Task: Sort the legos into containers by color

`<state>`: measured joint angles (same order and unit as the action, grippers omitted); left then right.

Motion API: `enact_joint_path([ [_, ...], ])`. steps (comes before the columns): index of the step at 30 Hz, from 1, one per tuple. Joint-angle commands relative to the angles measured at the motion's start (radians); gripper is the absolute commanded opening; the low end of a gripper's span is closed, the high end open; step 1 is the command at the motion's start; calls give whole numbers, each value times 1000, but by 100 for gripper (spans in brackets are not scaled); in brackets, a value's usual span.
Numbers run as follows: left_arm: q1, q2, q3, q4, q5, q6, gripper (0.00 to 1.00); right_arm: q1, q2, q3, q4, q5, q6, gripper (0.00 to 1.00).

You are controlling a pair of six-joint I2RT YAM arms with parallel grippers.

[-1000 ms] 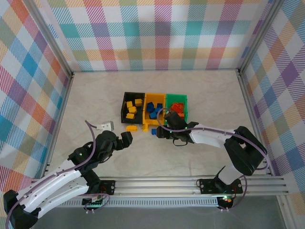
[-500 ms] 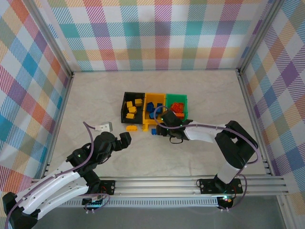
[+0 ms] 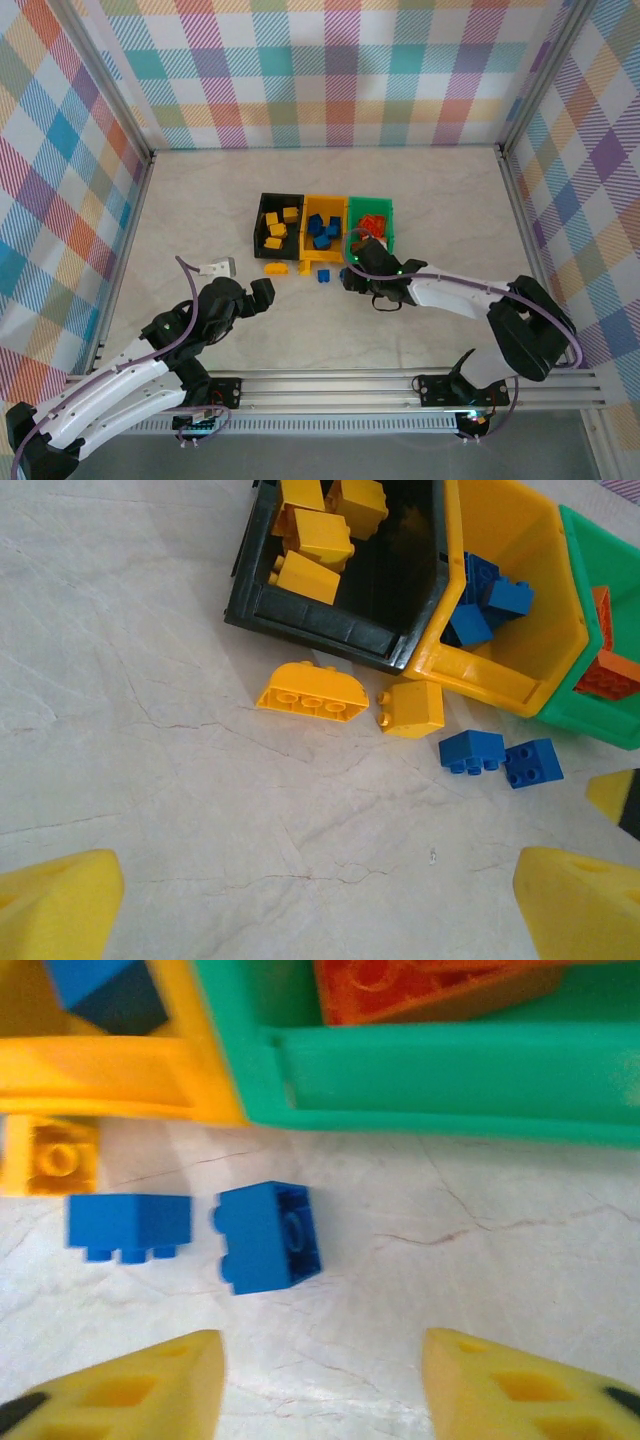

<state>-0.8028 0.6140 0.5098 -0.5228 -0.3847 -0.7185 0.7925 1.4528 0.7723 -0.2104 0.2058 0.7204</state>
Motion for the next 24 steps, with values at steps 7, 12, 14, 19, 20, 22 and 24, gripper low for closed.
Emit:
enact_joint_path([
  [7,-8,21,7,0,-17,0,100,4,209,195,-34,-35,-95,67],
  [12,-8,20,13,-9,-16,-3,100,3,269,213,-45,17,-67,55],
  [14,-8,20,13,-12,-17,-5,100,4,274,204,-54,26,-57,52],
  [19,-8,27,12,7,-13,-3,100,2,264,157,-41,33,-53,40],
  [20,-8,31,13,13,-10,-4,100,1,258,147,-31,32,-57,36],
  [22,-7,42,16,19,-6,-1,100,2,231,118,7,22,-65,30],
  [24,-8,55,19,30,-1,4,100,2,193,92,29,17,-78,27],
])
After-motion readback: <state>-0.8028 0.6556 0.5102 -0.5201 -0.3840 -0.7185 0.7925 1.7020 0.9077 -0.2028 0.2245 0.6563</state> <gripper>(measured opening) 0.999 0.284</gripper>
